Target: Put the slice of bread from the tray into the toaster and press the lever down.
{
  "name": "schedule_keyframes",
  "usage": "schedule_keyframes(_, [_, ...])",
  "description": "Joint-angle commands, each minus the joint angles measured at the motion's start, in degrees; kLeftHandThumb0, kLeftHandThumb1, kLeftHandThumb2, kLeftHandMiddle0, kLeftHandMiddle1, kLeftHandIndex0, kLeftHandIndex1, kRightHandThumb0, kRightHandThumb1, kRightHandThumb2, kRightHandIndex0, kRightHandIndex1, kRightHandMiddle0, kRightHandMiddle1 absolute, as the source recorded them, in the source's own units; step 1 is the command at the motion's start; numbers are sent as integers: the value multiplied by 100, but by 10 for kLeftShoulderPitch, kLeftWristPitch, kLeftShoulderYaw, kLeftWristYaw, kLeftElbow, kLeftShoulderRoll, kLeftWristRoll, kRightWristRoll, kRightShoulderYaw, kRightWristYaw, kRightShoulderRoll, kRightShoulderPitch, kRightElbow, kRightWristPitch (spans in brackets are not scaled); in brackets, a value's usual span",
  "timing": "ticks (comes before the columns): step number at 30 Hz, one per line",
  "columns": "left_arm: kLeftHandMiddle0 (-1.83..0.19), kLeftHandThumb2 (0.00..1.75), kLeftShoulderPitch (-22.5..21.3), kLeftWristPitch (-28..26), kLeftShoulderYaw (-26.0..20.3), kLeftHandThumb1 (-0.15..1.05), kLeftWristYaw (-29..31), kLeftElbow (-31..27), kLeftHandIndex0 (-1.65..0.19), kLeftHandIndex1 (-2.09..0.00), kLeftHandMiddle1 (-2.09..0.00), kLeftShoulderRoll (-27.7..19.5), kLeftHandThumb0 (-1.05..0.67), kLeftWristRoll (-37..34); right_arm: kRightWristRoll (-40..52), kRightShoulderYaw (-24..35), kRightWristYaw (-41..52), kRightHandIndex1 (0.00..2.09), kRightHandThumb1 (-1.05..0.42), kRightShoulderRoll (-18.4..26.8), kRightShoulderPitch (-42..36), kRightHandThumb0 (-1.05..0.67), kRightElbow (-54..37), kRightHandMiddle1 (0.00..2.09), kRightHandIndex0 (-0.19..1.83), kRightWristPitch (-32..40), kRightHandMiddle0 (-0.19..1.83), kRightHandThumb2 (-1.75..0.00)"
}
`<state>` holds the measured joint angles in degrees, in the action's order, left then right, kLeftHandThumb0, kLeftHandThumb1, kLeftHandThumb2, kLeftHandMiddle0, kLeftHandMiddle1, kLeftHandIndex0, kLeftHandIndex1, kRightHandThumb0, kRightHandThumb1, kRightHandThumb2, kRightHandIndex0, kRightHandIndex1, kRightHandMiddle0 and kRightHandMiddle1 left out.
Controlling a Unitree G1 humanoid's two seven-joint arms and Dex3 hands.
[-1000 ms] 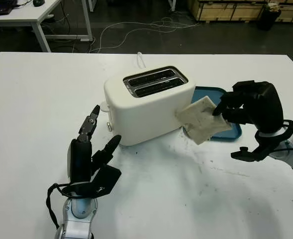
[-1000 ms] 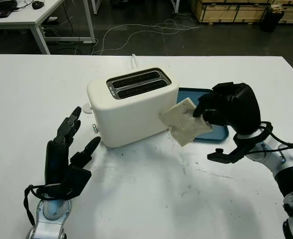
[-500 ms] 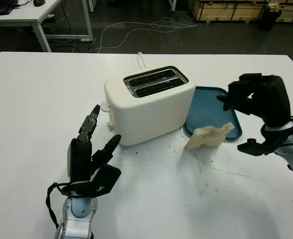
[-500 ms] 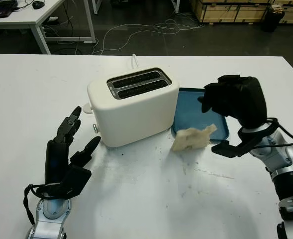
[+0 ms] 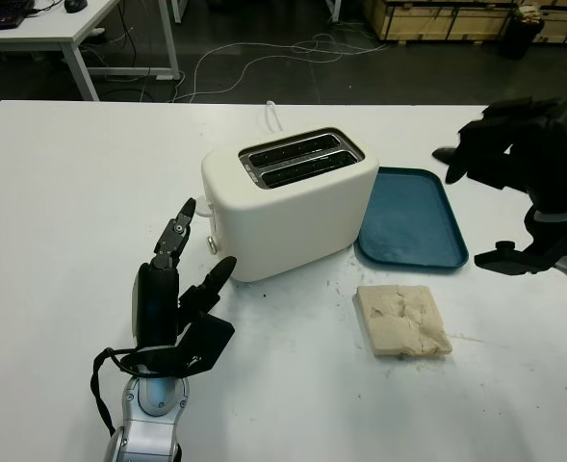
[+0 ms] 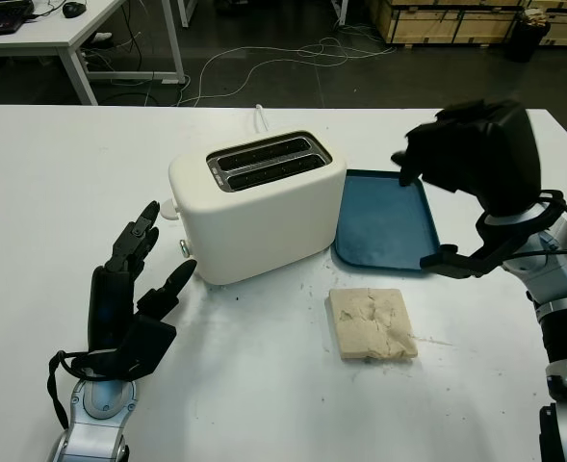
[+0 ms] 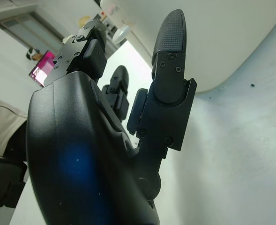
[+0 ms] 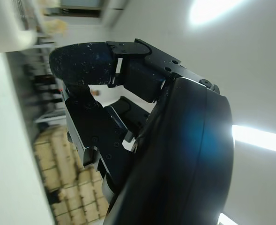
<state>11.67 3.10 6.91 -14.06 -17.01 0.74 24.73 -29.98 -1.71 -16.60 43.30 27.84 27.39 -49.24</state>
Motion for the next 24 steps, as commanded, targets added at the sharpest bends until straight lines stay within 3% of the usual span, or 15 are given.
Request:
schedule_keyframes(1, [-44,26,5,6,-1,92,-1,-3,-33,0,0,-2,-62,-2,21,1,50,108,-51,11,-36,-9,-37,58,120,30,133,0])
schedule_keyframes(5, [-44,26,9,11,-1,92,-5,-2,-33,0,0,-1,-61,-1,62,15,158,53,-44,39,-123,-15,-132,11,111,73,124,0])
schedule_keyframes(8, [-45,25,8,9,1,92,-5,-2,-33,0,-1,-1,-63,1,72,29,209,22,-43,57,-178,-21,-183,1,105,85,111,0])
schedule_keyframes(12, [-44,26,12,13,1,92,-4,-2,-33,0,0,-1,-63,-3,58,54,247,9,-44,74,-248,-13,-246,0,96,98,95,-1])
schedule_keyframes(16, [-45,28,14,17,0,92,-11,-1,-33,0,-1,0,-64,0,-23,72,196,4,-39,71,-288,-5,-247,0,93,61,93,0])
schedule_keyframes(24, [-44,29,11,14,-1,92,-8,-2,-32,0,0,-6,-63,1,-140,95,70,0,-39,98,-305,-24,-180,0,77,28,82,0])
